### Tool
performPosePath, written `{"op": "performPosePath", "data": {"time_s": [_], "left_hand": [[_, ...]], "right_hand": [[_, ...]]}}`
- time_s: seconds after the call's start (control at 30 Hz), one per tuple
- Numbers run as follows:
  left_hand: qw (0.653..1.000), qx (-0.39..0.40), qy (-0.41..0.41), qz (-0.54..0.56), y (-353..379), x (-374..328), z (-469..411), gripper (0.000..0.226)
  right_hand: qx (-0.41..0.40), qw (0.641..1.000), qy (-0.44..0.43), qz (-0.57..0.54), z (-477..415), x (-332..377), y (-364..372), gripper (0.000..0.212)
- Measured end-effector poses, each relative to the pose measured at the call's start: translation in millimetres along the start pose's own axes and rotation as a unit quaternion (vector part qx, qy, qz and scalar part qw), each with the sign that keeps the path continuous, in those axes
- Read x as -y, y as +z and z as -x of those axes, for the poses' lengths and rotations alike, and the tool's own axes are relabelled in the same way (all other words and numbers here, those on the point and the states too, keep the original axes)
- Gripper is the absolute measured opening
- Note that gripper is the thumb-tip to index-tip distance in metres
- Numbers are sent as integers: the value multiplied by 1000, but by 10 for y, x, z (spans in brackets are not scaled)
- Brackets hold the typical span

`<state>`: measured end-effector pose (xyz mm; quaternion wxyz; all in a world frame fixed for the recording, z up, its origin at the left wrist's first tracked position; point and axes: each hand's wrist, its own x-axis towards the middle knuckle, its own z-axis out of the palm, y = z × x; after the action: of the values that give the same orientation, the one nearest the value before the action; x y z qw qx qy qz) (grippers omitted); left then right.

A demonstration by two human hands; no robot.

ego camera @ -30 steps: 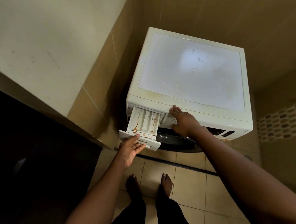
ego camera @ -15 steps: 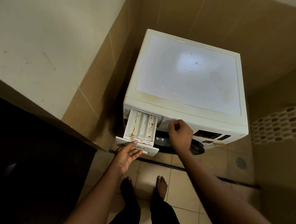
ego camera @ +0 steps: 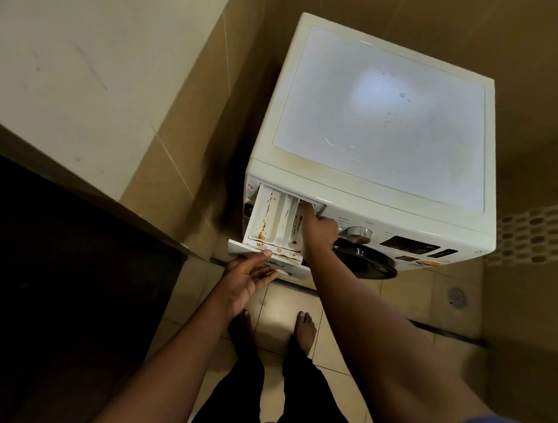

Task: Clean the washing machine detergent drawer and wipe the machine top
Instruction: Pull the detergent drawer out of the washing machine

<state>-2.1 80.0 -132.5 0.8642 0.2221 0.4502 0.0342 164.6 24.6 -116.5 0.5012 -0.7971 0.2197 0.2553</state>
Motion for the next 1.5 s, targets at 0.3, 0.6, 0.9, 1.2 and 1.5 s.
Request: {"op": "performPosePath", "data": {"time_s": [0.3, 0.6, 0.9, 1.2, 1.5], "left_hand": [[1000, 4, -4, -7, -18, 0, 0, 57], [1000, -13, -18, 4, -41, -24, 114, 40], [997, -27, -48, -48, -639, 134, 664, 40], [964, 14, -55, -261, -881, -284, 994, 51], [864, 105, -119, -478, 59, -615, 833, 60]], "right_hand": [[-54, 998, -4, 36, -63, 6, 104, 43], [-38, 996, -10, 80, 9, 6, 61, 48], [73, 986, -72, 131, 510, -581, -161, 41], [125, 991, -41, -9, 841, -731, -580, 41], [98, 980, 34, -171, 730, -974, -1847, 52]]}}
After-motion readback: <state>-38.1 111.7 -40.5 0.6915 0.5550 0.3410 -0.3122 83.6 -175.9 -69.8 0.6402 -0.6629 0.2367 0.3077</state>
